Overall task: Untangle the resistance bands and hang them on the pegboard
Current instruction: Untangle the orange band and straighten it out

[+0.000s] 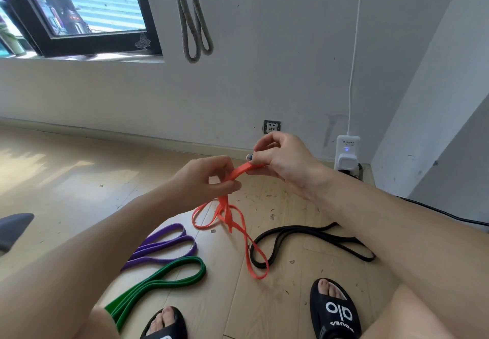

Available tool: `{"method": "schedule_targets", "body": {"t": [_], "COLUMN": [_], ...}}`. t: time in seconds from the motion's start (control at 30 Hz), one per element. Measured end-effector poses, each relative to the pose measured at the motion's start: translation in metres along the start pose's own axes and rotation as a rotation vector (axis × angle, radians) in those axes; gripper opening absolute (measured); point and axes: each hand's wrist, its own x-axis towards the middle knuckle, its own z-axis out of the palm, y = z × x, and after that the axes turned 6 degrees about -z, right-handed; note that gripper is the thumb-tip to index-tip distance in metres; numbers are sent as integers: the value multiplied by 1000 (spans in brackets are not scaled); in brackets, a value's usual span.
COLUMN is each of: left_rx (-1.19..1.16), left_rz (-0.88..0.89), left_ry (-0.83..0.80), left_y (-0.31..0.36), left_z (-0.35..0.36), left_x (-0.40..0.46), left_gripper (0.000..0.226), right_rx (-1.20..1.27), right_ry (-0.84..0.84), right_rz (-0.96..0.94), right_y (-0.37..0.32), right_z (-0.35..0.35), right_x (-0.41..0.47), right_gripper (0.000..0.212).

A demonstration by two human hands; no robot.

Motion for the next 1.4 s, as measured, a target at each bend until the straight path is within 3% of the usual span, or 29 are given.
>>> {"method": "schedule_targets", "body": {"t": [0.17, 0.47, 0.57, 0.77, 0.97, 1.2, 1.4], "left_rx": [-138, 45, 125, 87, -170, -510, -439], "left_rz": [-39, -43, -25, 1, -56, -200, -230], "left_ry": [-13, 16, 7, 17, -37, -193, -255], "left_y": [10, 10, 11, 14, 19, 23, 12], "left_z": [0, 2, 4, 8, 10, 4, -1], "left_x": [0, 1, 0, 0, -2, -4, -1], "left_gripper": [8, 13, 16, 16, 13, 27, 33], "right_rx": [3, -67, -347, -864, -819, -994, -966], "right_ry": [49, -17, -46, -111, -184, -185, -111], "right_rz": [19, 39, -49, -488, -237, -270, -332], "right_y": [4, 9, 10, -2, 2, -5, -8], "right_z": [-1, 3, 5, 20, 34, 35, 29], "right_x": [4, 5, 4, -1, -1, 4, 9], "right_gripper": [13, 11, 15, 15, 36, 39, 25]}}
